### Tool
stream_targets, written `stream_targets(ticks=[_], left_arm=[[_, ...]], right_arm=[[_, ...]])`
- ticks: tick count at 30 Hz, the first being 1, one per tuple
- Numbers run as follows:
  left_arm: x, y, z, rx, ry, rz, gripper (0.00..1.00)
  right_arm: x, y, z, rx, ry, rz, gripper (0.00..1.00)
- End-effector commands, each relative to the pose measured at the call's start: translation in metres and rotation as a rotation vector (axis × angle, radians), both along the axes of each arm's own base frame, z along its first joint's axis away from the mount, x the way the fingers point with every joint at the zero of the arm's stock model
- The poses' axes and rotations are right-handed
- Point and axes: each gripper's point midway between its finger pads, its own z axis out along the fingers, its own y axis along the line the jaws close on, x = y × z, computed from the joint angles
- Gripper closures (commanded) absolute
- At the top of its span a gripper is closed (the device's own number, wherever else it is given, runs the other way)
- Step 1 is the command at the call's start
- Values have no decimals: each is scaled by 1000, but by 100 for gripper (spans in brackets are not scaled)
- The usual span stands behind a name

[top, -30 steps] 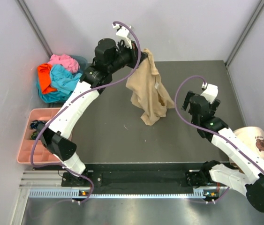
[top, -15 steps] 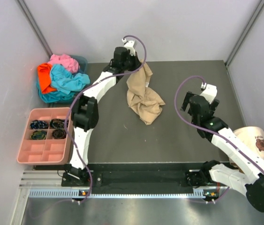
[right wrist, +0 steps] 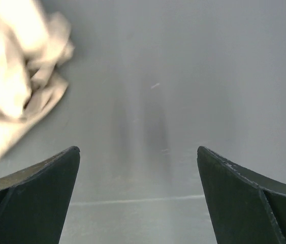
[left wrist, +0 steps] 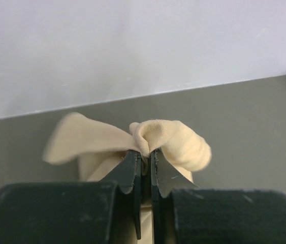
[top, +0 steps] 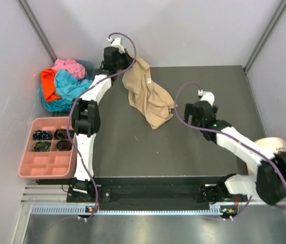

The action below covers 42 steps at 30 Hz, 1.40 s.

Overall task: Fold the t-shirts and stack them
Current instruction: Move the tshirt to the center of the board, then flatten out the tshirt

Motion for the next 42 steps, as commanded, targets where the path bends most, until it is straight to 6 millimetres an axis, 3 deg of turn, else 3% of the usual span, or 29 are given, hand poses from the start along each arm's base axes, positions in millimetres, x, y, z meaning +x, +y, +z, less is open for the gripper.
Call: stream_targets(ticks=[1,8,9,12,13,15,16,20,23,28,32,40,42], left_arm=[[-10,-13,32,-29,-87,-29,100],[-11,-9,11,-12,-54,-18,88],[-10,-9,10,-12,-52,-18,87],[-10,-6,5,-11,-43,-13,77],[-10,-5,7,-14,-44,-11,71],[-11,-4,2,-13,-38,-9,66],[-11,-2,3,-16,-40,-3,63],[-13,1,-2,-15,-27,-1,30],[-14,5,-4,-16,-17,9,14],[-19,11,-12,-30,1,22,7],[-24,15,-12,-36,5,28,7],[-31,19,-19,-43,22,36,6],[-32,20,-23,-43,30,38,6]], right_arm=[[26,59,-5,94,45,218,1],[51,95,5,160,34,316,1],[52,102,-2,168,62,343,1],[59,123,4,211,70,413,1],[61,130,-4,221,98,438,1],[67,144,1,251,98,482,1],[68,148,-8,254,126,493,1],[77,164,-12,281,154,538,1],[80,168,-21,282,171,545,1],[83,169,-32,274,186,542,12],[85,171,-41,274,201,543,24],[91,174,-54,268,207,543,39],[93,175,-53,271,205,543,51]])
